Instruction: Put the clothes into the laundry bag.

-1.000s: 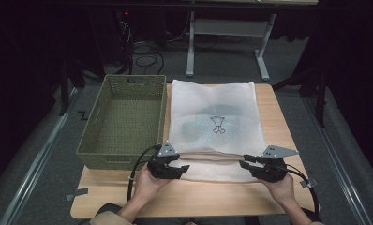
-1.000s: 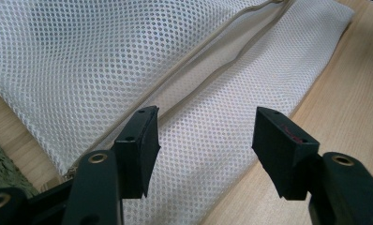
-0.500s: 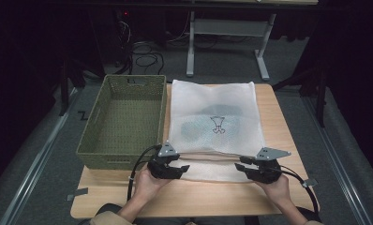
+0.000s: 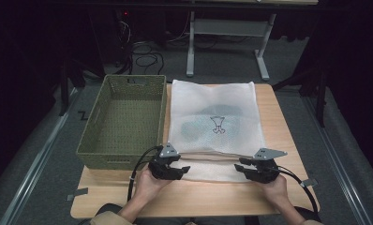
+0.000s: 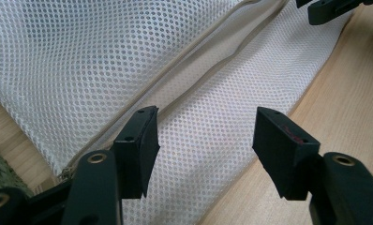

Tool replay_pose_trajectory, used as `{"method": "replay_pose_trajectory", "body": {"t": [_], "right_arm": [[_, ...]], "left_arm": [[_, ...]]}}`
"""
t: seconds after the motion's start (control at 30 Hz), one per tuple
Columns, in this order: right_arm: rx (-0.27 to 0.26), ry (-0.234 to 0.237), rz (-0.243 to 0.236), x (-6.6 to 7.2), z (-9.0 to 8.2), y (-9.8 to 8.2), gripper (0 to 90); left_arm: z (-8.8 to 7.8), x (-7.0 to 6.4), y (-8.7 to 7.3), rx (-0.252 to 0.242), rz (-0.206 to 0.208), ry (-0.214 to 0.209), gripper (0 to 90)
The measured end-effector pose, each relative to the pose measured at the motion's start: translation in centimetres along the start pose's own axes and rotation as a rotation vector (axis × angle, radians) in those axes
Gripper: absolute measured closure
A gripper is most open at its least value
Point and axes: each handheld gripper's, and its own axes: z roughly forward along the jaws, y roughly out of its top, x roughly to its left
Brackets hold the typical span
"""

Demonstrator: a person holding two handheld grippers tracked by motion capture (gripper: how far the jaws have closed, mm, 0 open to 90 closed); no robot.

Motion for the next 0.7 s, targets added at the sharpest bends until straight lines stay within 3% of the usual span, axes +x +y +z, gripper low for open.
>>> {"method": "replay_pose_trajectory", "body": {"t": [0.7], "right_arm": [[0.028,-0.004,-0.010,0.5,1.3,-0.6,61.4]], "left_arm": [[1.4,0.0,-0.5,0.052,0.012,0.005,40.8]]}}
